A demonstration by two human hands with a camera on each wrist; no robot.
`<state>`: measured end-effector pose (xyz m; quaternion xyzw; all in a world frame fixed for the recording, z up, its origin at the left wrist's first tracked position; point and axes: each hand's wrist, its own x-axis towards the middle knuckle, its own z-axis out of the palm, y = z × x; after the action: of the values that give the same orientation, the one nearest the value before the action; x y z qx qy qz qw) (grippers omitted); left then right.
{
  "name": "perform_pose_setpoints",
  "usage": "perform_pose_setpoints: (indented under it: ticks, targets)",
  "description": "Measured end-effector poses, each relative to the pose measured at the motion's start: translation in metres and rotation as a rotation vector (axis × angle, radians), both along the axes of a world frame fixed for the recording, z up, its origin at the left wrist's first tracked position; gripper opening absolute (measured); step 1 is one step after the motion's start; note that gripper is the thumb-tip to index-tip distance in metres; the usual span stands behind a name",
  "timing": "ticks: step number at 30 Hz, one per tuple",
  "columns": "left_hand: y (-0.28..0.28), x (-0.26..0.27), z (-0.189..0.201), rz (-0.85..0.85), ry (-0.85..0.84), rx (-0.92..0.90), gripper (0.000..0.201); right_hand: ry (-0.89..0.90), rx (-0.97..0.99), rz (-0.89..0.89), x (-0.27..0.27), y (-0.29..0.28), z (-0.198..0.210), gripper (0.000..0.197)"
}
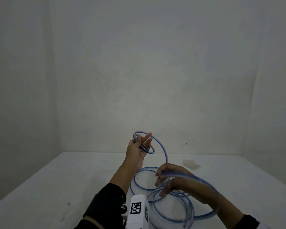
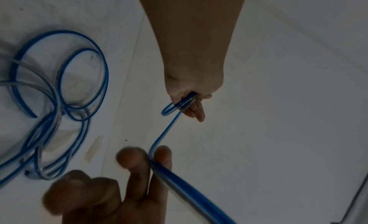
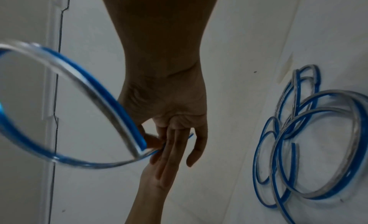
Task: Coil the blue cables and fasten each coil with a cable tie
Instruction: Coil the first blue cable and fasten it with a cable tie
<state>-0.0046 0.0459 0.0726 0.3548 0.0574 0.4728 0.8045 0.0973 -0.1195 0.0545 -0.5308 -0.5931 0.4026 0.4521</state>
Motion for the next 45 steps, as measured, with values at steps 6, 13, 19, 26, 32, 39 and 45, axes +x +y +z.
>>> perform_pose_setpoints:
  ticks: [6, 13, 19, 26, 32, 39, 45]
  targets:
    - [-0.001, -0.002, 0.004, -0.014, -0.016, -0.005, 0.016, -0.016, 0.252, -0.113, 0.001, 0.002, -0.005, 0.021]
    - [-0.003, -0.001, 0.001, 0.018, 0.063, 0.086, 0.014, -0.424, 0.456, -0.24, 0.0, -0.001, -0.001, 0.031]
    - [-0.013, 0.005, -0.004, 0.034, 0.204, 0.173, 0.015, -0.393, 0.585, -0.268, 0.008, 0.004, 0.01, 0.03]
    - [-0.03, 0.007, -0.001, -0.034, 0.297, 0.214, 0.027, -0.42, 0.622, -0.283, 0.005, 0.008, 0.029, 0.028]
    - [-0.046, 0.005, -0.001, -0.11, 0.4, 0.353, 0.029, -0.43, 0.62, -0.325, 0.01, 0.011, 0.044, 0.022]
    - [-0.057, 0.002, -0.004, -0.254, 0.47, 0.507, 0.024, -0.504, 0.607, -0.436, 0.024, 0.016, 0.053, 0.022]
    - [-0.063, 0.003, -0.002, -0.227, 0.549, 0.613, 0.016, -0.408, 0.553, -0.504, 0.035, 0.021, 0.052, 0.022]
